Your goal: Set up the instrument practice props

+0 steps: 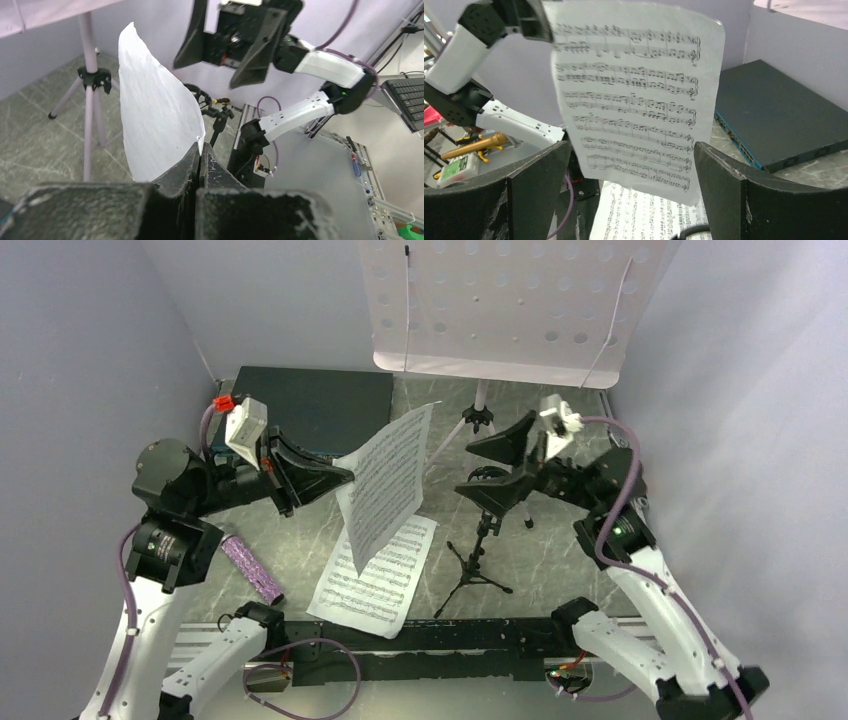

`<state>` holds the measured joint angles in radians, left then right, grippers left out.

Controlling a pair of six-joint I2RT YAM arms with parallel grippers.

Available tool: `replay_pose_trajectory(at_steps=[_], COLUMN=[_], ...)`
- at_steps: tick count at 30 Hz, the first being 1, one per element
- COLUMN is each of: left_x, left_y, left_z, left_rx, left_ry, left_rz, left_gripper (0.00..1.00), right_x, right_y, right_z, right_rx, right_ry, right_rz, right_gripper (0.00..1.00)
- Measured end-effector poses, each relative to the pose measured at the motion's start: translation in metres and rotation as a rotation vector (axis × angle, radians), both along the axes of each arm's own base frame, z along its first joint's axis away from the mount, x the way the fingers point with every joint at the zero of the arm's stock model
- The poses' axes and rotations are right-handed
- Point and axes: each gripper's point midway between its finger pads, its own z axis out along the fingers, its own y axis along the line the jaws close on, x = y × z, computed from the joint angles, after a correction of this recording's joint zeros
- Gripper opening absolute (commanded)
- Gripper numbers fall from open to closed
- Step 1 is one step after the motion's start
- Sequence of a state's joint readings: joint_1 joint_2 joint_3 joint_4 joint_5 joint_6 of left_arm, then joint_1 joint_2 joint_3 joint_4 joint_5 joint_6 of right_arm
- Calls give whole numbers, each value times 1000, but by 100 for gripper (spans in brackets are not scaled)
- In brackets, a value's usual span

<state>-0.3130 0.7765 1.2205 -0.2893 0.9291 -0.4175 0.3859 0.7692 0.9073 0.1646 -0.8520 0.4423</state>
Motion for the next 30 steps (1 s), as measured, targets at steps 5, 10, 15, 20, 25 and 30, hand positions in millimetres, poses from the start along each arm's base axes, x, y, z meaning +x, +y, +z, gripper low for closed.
replay_pose_trajectory(at_steps=[5, 10, 15, 20, 25, 30], left_x=[-15, -32, -45, -50, -51, -37], left_y=[0, 1, 3, 4, 6, 6], left_z=[24, 35, 40, 43, 44, 36], left_rx=[-33, -53, -66, -70, -83, -103], left_ry=[-47, -74, -89, -97, -103, -60], left_rz=[-48, -92, -119, -124, -100, -51], left_gripper=[3, 3, 3, 3, 3, 3], right_x=[17, 29, 37, 35, 15, -12], right_y=[39, 62, 65, 72, 77, 80], right_z=[-8, -17, -20, -20, -5, 5], right_rx=[-41, -76, -82, -81, -44, -22], right_ry=[36, 45, 43, 29, -37, -93], right_rz=[18, -6, -37, -8, 103, 231], right_gripper=[99, 99, 98, 92, 62, 13])
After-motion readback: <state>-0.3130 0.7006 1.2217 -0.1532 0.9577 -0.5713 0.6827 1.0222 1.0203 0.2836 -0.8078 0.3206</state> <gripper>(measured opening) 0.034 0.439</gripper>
